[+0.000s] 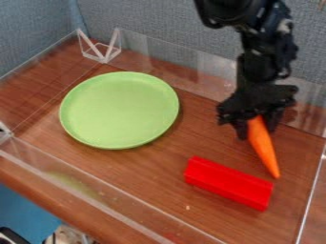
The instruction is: Put the carrot on the right side
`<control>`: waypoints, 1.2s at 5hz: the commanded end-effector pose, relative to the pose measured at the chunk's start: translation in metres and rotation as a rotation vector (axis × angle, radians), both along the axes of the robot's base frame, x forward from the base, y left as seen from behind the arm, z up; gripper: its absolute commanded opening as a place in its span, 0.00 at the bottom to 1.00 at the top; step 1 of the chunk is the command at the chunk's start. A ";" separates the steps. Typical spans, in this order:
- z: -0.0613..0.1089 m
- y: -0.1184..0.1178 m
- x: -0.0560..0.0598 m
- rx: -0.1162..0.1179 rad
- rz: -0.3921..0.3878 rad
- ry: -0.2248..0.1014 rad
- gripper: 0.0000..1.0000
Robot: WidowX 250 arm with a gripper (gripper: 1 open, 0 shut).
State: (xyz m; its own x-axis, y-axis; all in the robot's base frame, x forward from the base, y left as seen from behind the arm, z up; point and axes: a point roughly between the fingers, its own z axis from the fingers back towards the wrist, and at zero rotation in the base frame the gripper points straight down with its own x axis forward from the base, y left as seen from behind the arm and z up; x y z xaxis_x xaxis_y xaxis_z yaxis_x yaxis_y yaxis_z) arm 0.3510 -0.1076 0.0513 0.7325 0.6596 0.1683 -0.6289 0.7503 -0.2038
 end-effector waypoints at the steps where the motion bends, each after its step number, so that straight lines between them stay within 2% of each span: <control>1: 0.025 -0.011 0.004 -0.025 -0.003 -0.078 0.00; 2: 0.031 -0.012 -0.001 -0.033 0.008 -0.089 0.00; 4: 0.051 0.008 0.017 -0.043 0.074 -0.112 0.00; 6: 0.016 0.019 0.024 -0.007 0.177 -0.138 0.00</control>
